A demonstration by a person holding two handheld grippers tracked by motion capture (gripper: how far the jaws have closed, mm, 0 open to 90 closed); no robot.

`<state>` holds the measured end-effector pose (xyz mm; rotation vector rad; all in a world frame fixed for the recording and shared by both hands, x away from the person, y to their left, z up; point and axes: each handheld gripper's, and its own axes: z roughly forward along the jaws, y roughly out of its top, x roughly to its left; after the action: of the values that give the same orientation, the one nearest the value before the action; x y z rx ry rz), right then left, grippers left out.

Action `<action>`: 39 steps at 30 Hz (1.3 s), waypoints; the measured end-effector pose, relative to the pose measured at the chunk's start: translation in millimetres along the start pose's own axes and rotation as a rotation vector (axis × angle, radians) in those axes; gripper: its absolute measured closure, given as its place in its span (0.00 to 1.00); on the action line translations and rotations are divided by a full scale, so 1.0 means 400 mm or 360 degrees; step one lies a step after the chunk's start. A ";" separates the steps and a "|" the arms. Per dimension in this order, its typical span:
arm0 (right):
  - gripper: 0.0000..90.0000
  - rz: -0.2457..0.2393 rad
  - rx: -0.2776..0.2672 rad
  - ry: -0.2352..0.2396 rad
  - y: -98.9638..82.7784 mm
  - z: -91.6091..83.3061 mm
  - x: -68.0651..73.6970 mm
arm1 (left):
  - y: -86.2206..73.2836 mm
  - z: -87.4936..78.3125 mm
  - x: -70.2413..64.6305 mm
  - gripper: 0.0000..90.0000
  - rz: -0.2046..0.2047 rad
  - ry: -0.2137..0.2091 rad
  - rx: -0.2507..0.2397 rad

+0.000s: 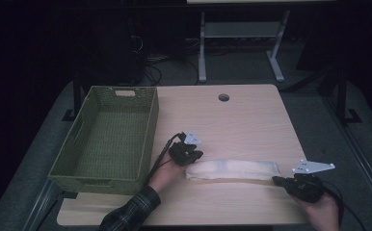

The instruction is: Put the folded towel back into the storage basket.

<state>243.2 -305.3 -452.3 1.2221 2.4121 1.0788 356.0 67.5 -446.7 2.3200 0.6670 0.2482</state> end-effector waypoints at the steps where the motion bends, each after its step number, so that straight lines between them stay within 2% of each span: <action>1: 1.00 -0.0001 0.0024 0.0004 0.000 0.007 0.000 | -0.002 0.005 0.002 1.00 0.0003 0.0000 0.0018; 5: 1.00 0.0011 0.0082 0.0008 -0.003 0.029 -0.011 | -0.011 0.011 0.007 1.00 -0.0003 0.0009 0.0037; 12: 1.00 -0.0013 0.0103 -0.0014 0.011 0.059 -0.031 | -0.020 0.005 0.011 1.00 -0.0020 0.0019 0.0030; 15: 1.00 0.0004 0.0112 -0.0040 0.028 0.071 -0.043 | -0.022 0.001 0.008 0.99 -0.0012 0.0033 0.0021; 16: 1.00 -0.0017 0.0106 -0.0044 0.033 0.076 -0.051 | -0.022 -0.001 0.008 0.99 -0.0012 0.0034 0.0018; 17: 1.00 0.0002 0.0108 -0.0042 0.037 0.080 -0.052 | -0.023 -0.005 0.007 0.98 -0.0014 0.0041 0.0014; 21: 1.00 -0.0031 0.0104 -0.0068 0.066 0.105 -0.071 | -0.024 -0.016 0.004 0.97 -0.0017 0.0053 -0.0010; 30: 1.00 -0.0007 0.0116 -0.0115 0.143 0.171 -0.121 | -0.024 -0.022 0.005 0.97 -0.0035 0.0074 -0.0036; 39: 1.00 0.0032 0.0112 -0.0097 0.223 0.250 -0.154 | -0.026 -0.023 0.006 0.97 -0.0050 0.0077 -0.0037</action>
<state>384.9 -267.7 -467.2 1.2845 2.4156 0.9553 350.5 80.6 -446.8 2.2858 0.7199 0.2968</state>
